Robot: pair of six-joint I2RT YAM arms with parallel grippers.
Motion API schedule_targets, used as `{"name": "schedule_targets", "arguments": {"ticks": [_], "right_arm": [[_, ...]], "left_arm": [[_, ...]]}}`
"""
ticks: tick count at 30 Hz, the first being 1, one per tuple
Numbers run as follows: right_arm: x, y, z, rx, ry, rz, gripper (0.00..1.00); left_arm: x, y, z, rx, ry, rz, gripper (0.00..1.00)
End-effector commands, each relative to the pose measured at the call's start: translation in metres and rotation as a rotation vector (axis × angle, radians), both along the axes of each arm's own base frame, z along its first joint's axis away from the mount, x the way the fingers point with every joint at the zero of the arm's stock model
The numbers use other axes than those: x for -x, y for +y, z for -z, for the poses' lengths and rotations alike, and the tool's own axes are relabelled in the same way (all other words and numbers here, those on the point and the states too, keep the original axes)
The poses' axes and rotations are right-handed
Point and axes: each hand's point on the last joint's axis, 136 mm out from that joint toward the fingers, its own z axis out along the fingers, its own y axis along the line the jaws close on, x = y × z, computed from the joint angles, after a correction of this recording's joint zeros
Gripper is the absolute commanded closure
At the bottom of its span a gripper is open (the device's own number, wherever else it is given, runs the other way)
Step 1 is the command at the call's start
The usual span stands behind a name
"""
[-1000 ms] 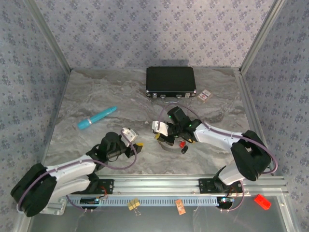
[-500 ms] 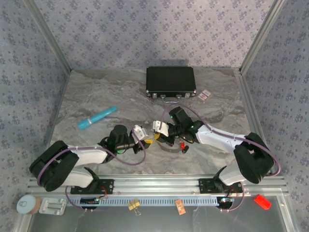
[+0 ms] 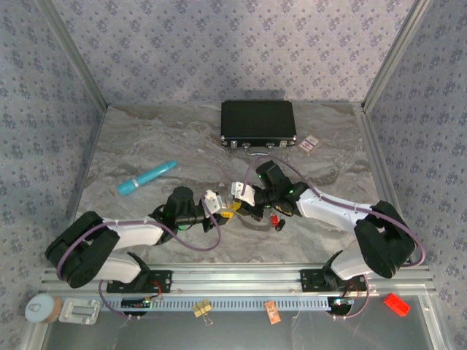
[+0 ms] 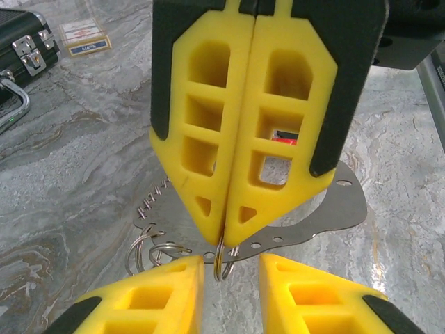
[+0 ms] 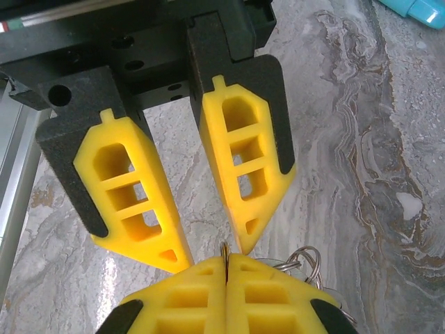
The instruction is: Put the keys on the keyring
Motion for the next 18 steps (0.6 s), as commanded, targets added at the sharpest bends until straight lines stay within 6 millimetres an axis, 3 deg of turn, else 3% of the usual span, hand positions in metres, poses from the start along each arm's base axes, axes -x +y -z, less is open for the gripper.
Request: {"name": "schedule_targets", "arguments": {"ticks": [1, 8, 9, 10, 12, 14, 18], "right_arm": [[0.005, 0.004, -0.013, -0.048, 0.006, -0.019, 1.0], [0.003, 0.004, -0.017, -0.065, -0.004, -0.007, 1.0], [0.001, 0.002, -0.02, -0.078, -0.007, 0.013, 0.92], [-0.001, 0.0, -0.026, -0.107, -0.015, 0.033, 0.83], [-0.007, -0.009, -0.039, -0.169, -0.028, 0.086, 0.75], [-0.01, -0.022, -0.047, -0.212, -0.042, 0.149, 0.74], [-0.002, -0.036, -0.037, -0.183, -0.037, 0.208, 0.74]], "left_arm": [[0.003, -0.011, -0.015, 0.032, -0.033, 0.059, 0.78], [0.005, -0.012, -0.016, 0.027, -0.037, 0.071, 0.98], [0.005, -0.012, -0.017, 0.027, -0.042, 0.072, 1.0], [0.005, -0.011, -0.017, 0.027, -0.044, 0.073, 1.0], [0.005, -0.011, -0.018, 0.029, -0.05, 0.069, 1.0], [0.005, -0.011, -0.022, 0.041, -0.064, 0.069, 1.0], [0.006, -0.012, -0.031, 0.075, -0.094, 0.074, 1.0]]}}
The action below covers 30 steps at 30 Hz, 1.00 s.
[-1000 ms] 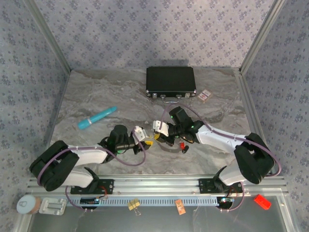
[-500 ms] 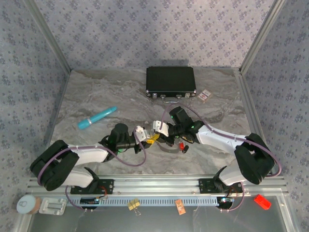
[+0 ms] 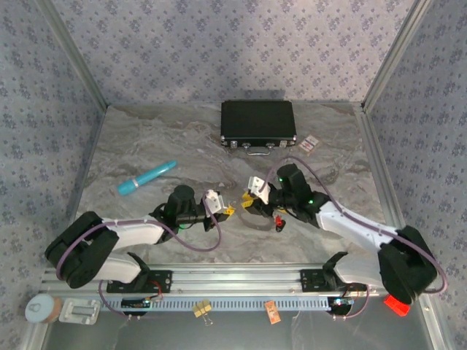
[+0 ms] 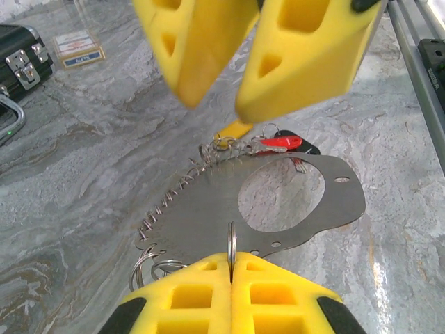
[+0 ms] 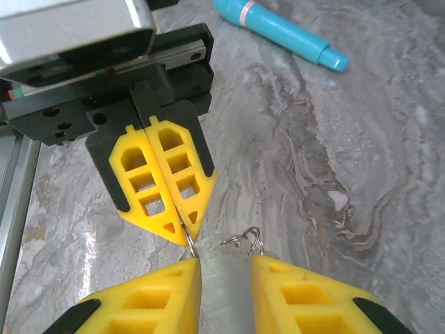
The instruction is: Put the keys on the keyring
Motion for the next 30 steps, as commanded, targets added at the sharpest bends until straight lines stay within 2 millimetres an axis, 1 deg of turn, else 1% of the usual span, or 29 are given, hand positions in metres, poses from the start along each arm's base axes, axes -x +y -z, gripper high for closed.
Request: {"name": "schedule_targets", "arguments": {"ticks": [1, 3, 6, 9, 13, 16, 20, 30], "right_arm": [[0.006, -0.005, 0.006, -0.008, 0.036, 0.05, 0.74], [0.01, -0.004, 0.014, 0.003, 0.045, 0.051, 0.74], [0.013, 0.003, 0.022, 0.019, 0.05, 0.032, 0.72], [0.012, 0.01, 0.024, 0.015, 0.059, 0.008, 0.72], [0.008, 0.017, 0.021, -0.011, 0.048, -0.007, 0.71], [0.007, 0.022, 0.021, -0.015, 0.06, -0.022, 0.71], [0.006, 0.026, 0.019, -0.034, 0.062, -0.036, 0.73], [0.009, 0.028, 0.013, -0.058, 0.059, -0.06, 0.79]], "left_arm": [[0.005, -0.008, -0.026, 0.074, -0.075, 0.051, 1.0], [0.006, -0.008, -0.028, 0.079, -0.077, 0.06, 1.0], [0.009, -0.009, -0.032, 0.09, -0.081, 0.071, 1.0], [0.01, -0.008, -0.036, 0.095, -0.085, 0.072, 1.0], [0.013, -0.007, -0.035, 0.095, -0.084, 0.075, 1.0], [0.014, -0.006, -0.036, 0.1, -0.087, 0.075, 1.0], [0.015, -0.005, -0.037, 0.101, -0.088, 0.076, 1.0], [0.016, -0.005, -0.036, 0.099, -0.089, 0.079, 1.0]]}}
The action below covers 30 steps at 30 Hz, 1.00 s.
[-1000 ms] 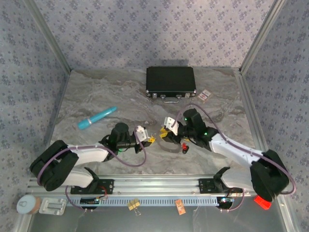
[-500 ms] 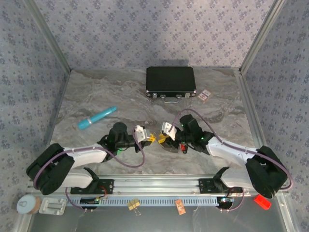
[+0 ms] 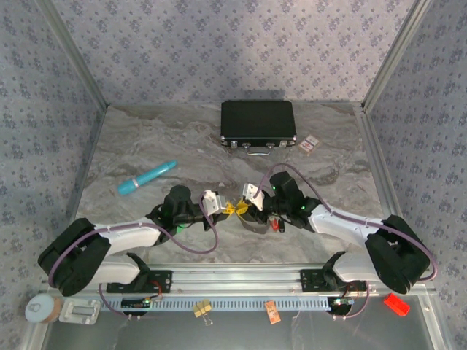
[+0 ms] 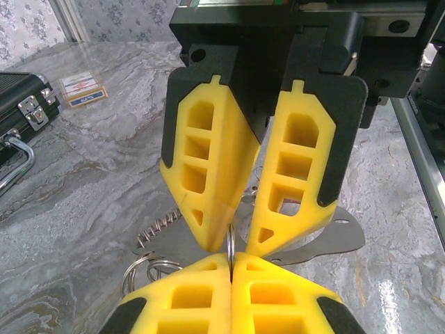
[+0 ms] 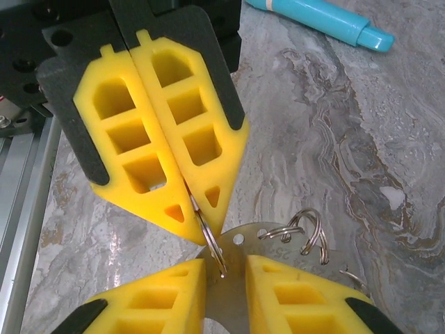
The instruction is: Put the keys on the keyring
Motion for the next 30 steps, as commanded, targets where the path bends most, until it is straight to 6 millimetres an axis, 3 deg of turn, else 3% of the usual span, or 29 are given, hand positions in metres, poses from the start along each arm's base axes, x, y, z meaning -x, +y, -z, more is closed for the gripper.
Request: {"name": "schedule_targets", "arguments": {"ticks": [1, 7, 8, 10, 12, 20, 30], "right_arm": [[-0.004, 0.008, -0.018, -0.049, -0.016, -0.019, 0.8], [-0.003, 0.01, -0.02, -0.049, -0.01, -0.038, 1.0], [-0.003, 0.01, -0.02, -0.04, -0.011, -0.039, 1.0], [-0.004, 0.008, -0.021, -0.012, -0.017, -0.035, 1.0], [-0.005, 0.004, -0.021, 0.047, -0.036, -0.022, 1.0], [-0.003, -0.003, 0.001, 0.381, -0.123, -0.053, 1.0], [0.005, 0.011, -0.027, 0.325, -0.177, -0.096, 1.0]], "left_arm": [[0.009, -0.004, -0.014, 0.043, -0.044, 0.049, 1.0], [0.007, -0.004, -0.017, 0.049, -0.047, 0.039, 1.0], [0.004, -0.003, -0.016, 0.043, -0.042, 0.019, 0.98], [-0.002, 0.0, -0.016, 0.025, -0.035, -0.022, 0.81], [-0.002, 0.006, -0.016, 0.002, -0.036, -0.048, 0.72], [-0.002, 0.022, -0.017, -0.045, -0.052, -0.124, 0.69], [0.003, 0.025, -0.009, -0.077, -0.037, -0.104, 0.67]]}}
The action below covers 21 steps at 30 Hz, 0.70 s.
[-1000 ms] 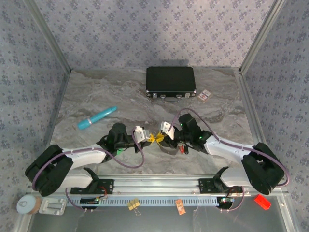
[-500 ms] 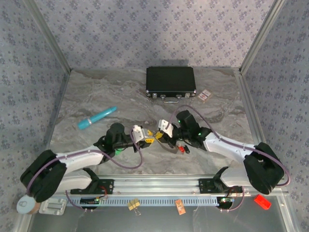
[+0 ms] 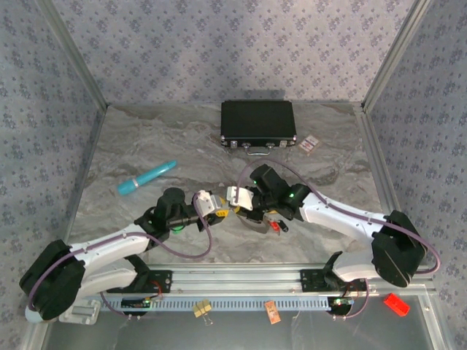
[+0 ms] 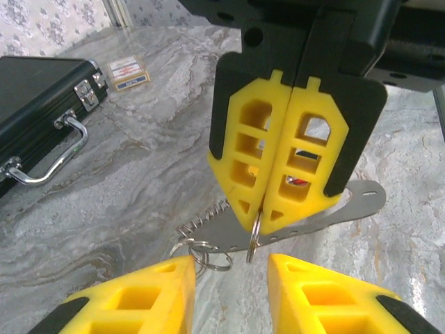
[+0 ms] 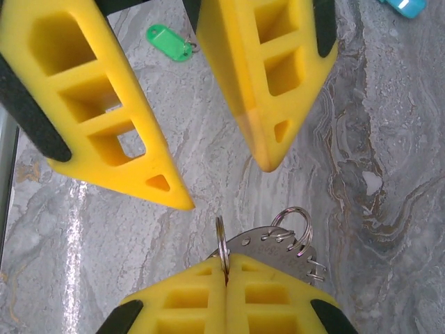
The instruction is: Put the keys on the keyring
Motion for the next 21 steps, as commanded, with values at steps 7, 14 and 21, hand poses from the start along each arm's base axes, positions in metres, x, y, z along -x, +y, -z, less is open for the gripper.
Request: {"name": "schedule_targets", "arguments": {"ticks": [7, 14, 21], "right_arm": [[0.005, 0.01, -0.027, -0.027, -0.059, -0.043, 1.0], [0.009, 0.016, -0.034, -0.057, -0.059, -0.063, 1.0], [0.012, 0.021, -0.036, -0.064, -0.056, -0.077, 1.0]], "left_arm": [[0.009, -0.004, 0.001, -0.006, 0.003, 0.056, 0.65], [0.008, -0.006, -0.003, 0.011, -0.009, 0.062, 0.68], [0.009, -0.01, -0.007, 0.02, -0.013, 0.08, 0.78]]}}
